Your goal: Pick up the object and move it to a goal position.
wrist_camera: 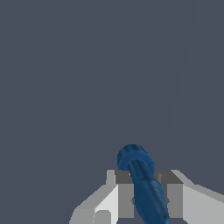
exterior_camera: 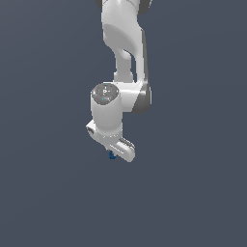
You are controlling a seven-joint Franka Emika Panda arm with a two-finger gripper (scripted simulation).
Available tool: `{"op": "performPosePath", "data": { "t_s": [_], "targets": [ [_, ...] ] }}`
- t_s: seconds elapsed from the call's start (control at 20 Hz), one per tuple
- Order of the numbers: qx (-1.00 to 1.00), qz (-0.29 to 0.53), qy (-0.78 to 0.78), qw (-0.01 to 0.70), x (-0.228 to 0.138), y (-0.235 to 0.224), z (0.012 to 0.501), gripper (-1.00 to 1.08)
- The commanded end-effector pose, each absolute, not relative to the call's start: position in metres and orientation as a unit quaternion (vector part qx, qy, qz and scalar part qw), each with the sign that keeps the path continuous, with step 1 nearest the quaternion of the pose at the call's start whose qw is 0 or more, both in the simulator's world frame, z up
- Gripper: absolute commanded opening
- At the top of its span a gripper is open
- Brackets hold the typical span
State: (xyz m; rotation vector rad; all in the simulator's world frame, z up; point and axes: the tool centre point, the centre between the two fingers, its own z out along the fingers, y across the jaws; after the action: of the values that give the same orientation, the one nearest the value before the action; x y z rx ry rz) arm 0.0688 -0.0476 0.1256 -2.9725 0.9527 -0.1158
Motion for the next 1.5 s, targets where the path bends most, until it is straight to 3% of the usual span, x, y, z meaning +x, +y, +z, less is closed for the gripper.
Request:
{"op": "performPosePath", "data": {
  "t_s": [0.0,0.85,1.45],
  "targets": [
    [-0.949,-0.054,0.309,0.013,0.077,-0.064,0.162,-1.0],
    [-0.927,-0.174,0.331,0.043,0.098,-0.183,0.44,-1.0],
    [-0.918,-0.205,0.337,0.052,0.094,-0.214,0.515,-1.0]
  ]
}}
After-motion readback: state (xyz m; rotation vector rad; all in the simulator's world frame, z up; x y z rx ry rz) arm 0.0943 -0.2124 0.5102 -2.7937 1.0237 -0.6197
